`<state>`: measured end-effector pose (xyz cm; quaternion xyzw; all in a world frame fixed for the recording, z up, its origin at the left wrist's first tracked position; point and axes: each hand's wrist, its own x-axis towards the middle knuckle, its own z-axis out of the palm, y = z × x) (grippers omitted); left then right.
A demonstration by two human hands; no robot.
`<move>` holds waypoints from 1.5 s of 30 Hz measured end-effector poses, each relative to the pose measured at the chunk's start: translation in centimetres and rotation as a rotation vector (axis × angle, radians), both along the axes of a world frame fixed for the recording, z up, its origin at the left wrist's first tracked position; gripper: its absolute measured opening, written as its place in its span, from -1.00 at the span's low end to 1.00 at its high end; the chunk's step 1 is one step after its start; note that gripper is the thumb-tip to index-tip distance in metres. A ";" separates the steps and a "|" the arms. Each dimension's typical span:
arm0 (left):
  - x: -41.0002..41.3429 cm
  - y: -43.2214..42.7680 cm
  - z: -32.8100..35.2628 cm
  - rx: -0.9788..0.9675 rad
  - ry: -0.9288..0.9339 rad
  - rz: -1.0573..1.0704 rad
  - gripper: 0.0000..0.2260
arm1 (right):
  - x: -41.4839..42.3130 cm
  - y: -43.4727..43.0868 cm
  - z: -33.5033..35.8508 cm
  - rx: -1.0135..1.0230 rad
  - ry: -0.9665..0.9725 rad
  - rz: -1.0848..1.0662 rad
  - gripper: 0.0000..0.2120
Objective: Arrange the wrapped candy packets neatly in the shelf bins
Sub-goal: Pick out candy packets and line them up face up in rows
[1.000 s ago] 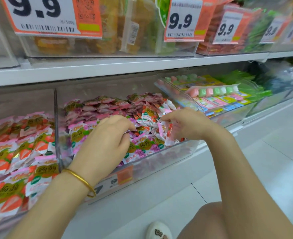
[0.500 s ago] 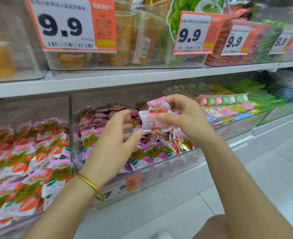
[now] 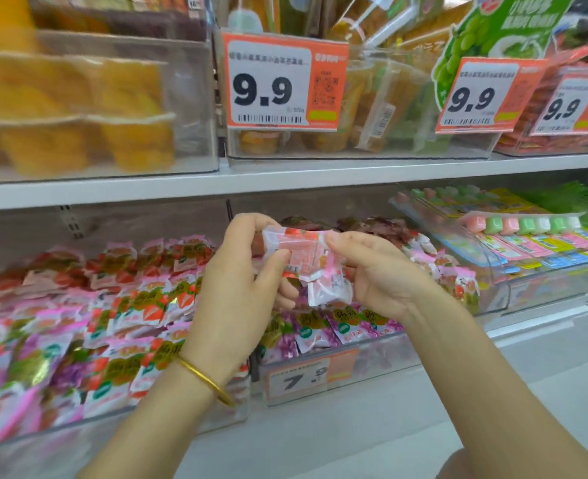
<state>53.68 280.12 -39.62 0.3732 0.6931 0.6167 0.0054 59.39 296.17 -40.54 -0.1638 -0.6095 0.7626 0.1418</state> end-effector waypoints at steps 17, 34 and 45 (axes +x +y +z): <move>-3.2 -10.9 -1.5 0.119 0.022 0.165 -0.89 | -5.1 -11.5 2.6 0.118 0.084 0.020 -0.82; -7.2 -17.2 -3.5 0.062 -0.155 0.325 -0.66 | -12.5 -19.4 0.4 -0.060 -0.192 0.257 -0.87; -11.6 -24.3 -4.5 -0.700 -0.041 0.641 -0.74 | -20.1 -24.7 -0.4 0.588 -0.248 0.173 -0.63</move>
